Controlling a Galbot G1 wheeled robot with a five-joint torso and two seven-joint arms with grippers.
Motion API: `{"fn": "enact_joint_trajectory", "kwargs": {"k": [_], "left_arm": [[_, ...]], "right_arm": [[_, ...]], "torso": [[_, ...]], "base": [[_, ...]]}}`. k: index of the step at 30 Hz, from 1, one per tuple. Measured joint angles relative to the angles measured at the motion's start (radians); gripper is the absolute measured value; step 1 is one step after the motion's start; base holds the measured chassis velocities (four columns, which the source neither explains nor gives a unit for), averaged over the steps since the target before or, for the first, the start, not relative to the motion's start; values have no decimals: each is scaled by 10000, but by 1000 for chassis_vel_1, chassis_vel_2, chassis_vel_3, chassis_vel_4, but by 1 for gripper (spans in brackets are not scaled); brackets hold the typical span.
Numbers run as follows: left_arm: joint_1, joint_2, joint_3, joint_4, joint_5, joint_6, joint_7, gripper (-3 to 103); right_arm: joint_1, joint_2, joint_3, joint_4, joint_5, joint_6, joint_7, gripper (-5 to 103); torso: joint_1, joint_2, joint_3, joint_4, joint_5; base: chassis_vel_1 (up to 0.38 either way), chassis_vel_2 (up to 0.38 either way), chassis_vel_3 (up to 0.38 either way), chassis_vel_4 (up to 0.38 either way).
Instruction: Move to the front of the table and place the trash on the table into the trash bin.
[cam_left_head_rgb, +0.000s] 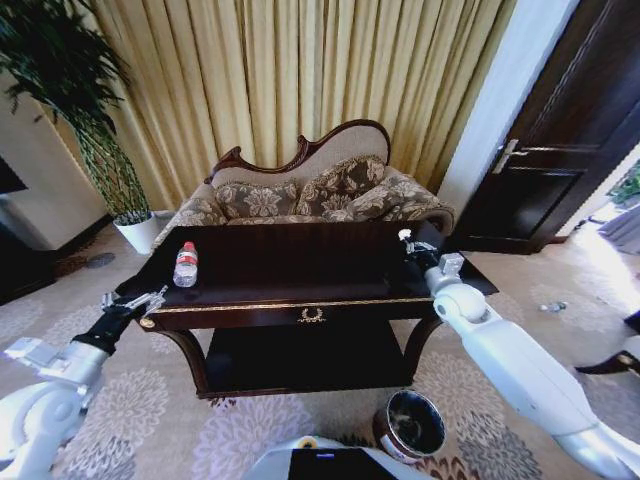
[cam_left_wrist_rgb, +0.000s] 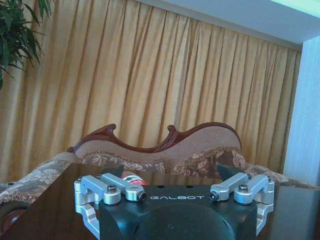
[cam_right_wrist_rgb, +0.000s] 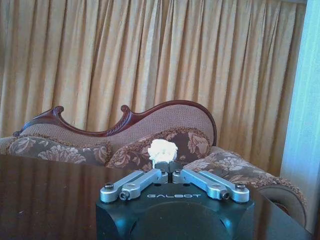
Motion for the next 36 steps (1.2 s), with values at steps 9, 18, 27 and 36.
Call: {"fn": "enact_joint_trajectory", "kwargs": {"k": [9, 18, 27, 36], "left_arm": [[-26, 339, -251, 320, -280, -6, 282, 100], [27, 433, -271, 495, -373, -7, 598, 100], [83, 364, -292, 424, -377, -9, 675, 100], [188, 128, -321, 272, -308, -16, 687, 100]], "right_arm": [[-998, 83, 820, 1118, -13, -399, 320, 0], [-2173, 270, 1573, 2005, -199, -537, 554, 0], [-2763, 344, 1879, 2269, -355, -528, 517, 0], [-3101, 897, 1522, 2000, -748, -386, 244, 0]], "torso": [[0, 0, 0, -1, 0], [3, -1, 2, -1, 0], [-1, 0, -1, 0, 1], [-7, 6, -4, 2, -2]], "base": [[0, 0, 0, 0], [45, -53, -37, 49], [184, -194, -184, 214], [150, -145, -132, 143]]}}
